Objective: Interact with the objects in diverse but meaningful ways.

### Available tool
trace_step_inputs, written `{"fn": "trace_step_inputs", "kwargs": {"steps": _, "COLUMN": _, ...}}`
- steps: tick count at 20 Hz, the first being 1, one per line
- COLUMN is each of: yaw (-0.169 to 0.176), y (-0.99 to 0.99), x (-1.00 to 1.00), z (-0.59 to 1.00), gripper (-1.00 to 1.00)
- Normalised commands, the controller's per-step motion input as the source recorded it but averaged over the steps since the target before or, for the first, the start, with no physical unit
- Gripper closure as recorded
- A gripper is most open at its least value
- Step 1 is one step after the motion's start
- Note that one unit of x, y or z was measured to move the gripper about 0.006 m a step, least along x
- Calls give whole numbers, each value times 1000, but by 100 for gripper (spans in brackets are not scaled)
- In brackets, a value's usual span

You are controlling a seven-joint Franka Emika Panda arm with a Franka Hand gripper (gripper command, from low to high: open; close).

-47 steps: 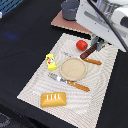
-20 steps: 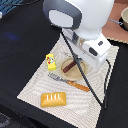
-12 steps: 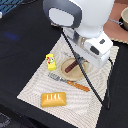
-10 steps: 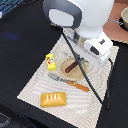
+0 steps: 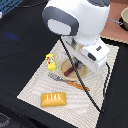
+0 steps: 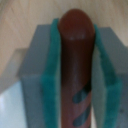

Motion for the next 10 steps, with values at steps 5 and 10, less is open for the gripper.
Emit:
{"fn": "trace_step_inputs", "kwargs": {"steps": 5, "yaw": 0, "y": 323, "x": -123, "z": 902, "gripper": -100}}
{"fn": "trace_step_inputs", "kwargs": {"steps": 10, "yaw": 10, "y": 522, "x": -153, "z": 493, "gripper": -100}}
